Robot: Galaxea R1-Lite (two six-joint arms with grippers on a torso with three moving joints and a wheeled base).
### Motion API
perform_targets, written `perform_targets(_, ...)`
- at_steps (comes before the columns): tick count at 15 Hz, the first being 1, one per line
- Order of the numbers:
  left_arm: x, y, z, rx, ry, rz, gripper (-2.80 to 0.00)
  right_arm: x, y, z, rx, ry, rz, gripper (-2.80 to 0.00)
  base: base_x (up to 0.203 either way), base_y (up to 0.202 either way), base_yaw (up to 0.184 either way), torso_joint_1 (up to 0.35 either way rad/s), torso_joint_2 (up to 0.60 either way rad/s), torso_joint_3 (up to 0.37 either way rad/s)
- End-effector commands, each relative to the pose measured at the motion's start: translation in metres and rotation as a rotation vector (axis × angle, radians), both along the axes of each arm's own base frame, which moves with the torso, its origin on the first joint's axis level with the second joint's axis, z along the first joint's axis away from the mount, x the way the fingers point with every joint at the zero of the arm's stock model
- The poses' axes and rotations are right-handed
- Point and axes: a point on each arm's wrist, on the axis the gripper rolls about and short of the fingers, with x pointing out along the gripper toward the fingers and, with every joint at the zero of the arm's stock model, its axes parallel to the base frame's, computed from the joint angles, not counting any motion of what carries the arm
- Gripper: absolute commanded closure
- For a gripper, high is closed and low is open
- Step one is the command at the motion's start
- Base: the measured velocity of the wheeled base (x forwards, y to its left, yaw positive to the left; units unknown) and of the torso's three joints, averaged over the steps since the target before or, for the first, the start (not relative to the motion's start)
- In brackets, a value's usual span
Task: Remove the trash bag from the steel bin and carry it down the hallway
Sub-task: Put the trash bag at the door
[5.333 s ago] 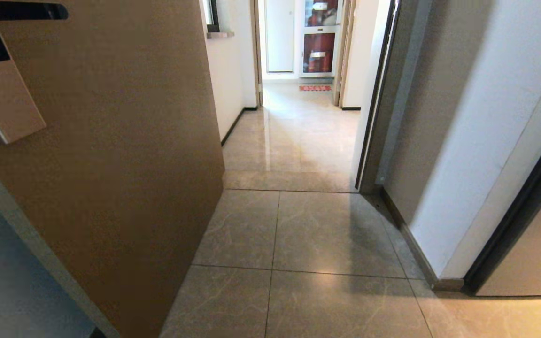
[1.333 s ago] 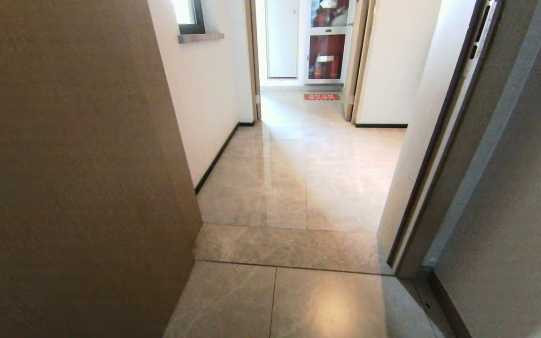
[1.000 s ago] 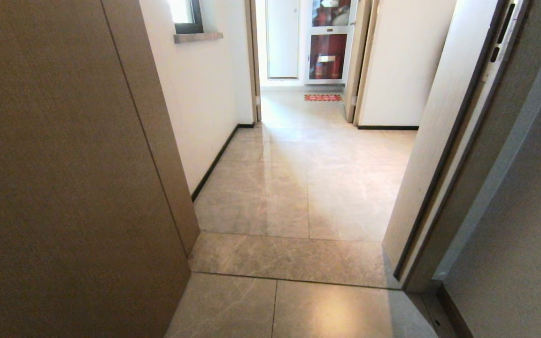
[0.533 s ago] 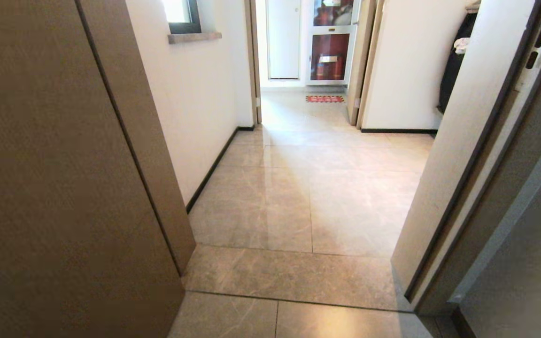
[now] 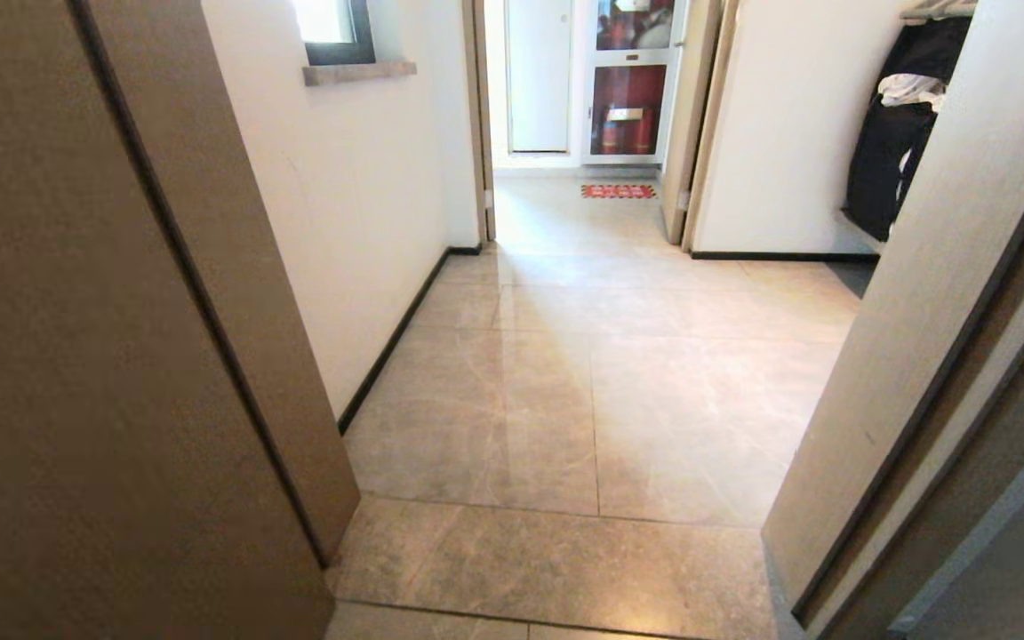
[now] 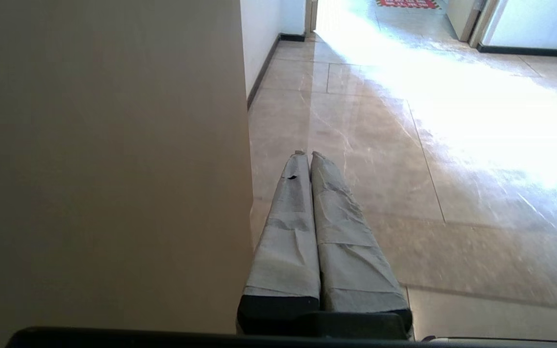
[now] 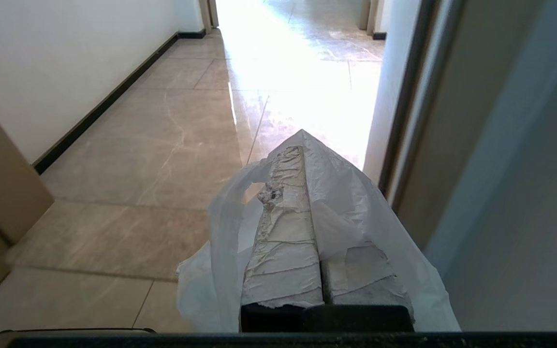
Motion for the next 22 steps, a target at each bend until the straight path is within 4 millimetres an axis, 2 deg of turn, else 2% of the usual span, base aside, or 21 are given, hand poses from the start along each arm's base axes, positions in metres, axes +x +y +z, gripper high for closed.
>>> perform_targets(1,0.0000,0.0000,0.0000,0.000,0.000,0.000,0.00,0.0000,0.0000,0.0001,0.001,-0.001,0.001,0.00,0.189,0.000,-0.001,0.002,0.01,0.002)
perform_targets(22,0.0000,0.0000,0.0000,0.000,0.000,0.000,0.00,0.0001,0.0000,0.0002,0.000,0.000,0.003,0.00,0.192,0.000,0.001,0.002,0.00,0.003)
